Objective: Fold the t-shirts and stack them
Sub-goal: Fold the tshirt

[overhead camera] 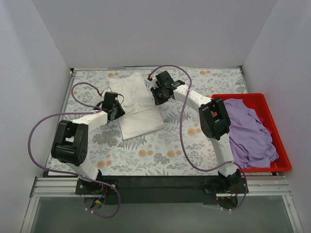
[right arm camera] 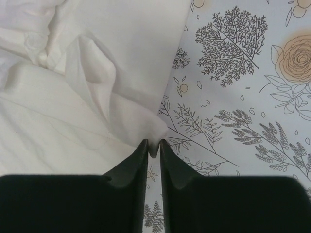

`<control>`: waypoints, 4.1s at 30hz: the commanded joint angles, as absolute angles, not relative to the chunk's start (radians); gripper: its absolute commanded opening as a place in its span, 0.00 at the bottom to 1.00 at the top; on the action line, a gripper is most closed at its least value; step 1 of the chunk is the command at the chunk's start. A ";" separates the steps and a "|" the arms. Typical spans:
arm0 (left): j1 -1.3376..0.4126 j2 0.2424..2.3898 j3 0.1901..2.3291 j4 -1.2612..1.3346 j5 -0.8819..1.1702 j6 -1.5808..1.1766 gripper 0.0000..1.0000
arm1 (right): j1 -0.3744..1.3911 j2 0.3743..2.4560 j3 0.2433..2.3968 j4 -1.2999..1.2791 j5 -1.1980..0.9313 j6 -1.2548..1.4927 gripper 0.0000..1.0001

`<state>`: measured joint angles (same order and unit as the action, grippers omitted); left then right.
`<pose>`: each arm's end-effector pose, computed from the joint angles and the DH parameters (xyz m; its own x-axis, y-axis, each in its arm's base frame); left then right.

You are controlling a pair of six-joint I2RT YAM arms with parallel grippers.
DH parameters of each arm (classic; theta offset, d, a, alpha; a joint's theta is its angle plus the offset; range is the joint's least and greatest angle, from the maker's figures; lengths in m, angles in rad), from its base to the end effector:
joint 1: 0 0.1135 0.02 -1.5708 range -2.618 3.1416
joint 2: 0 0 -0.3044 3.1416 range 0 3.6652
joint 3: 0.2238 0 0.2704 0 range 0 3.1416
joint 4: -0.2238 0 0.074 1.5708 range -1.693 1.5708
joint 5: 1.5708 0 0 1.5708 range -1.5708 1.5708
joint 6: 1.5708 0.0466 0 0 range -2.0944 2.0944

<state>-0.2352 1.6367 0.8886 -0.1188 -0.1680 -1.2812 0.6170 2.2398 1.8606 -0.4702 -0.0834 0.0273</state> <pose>0.3439 -0.0744 0.1904 -0.3310 -0.8923 -0.3070 -0.6749 0.4513 -0.5838 0.4508 0.3246 0.2200 -0.6292 -0.4130 -0.6585 -0.6045 0.7925 0.0805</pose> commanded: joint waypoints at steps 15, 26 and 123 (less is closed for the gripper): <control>-0.406 1.299 0.744 -0.158 -0.103 -1.336 0.45 | 0.698 2.091 1.740 -0.374 -0.215 0.109 0.24; -0.517 1.437 0.606 -0.132 -0.054 -1.420 0.33 | 0.706 2.229 1.827 -0.336 -0.264 0.152 0.23; -0.282 1.158 0.377 -0.446 0.133 -1.634 0.20 | 0.600 2.043 0.825 0.261 -0.905 0.293 0.39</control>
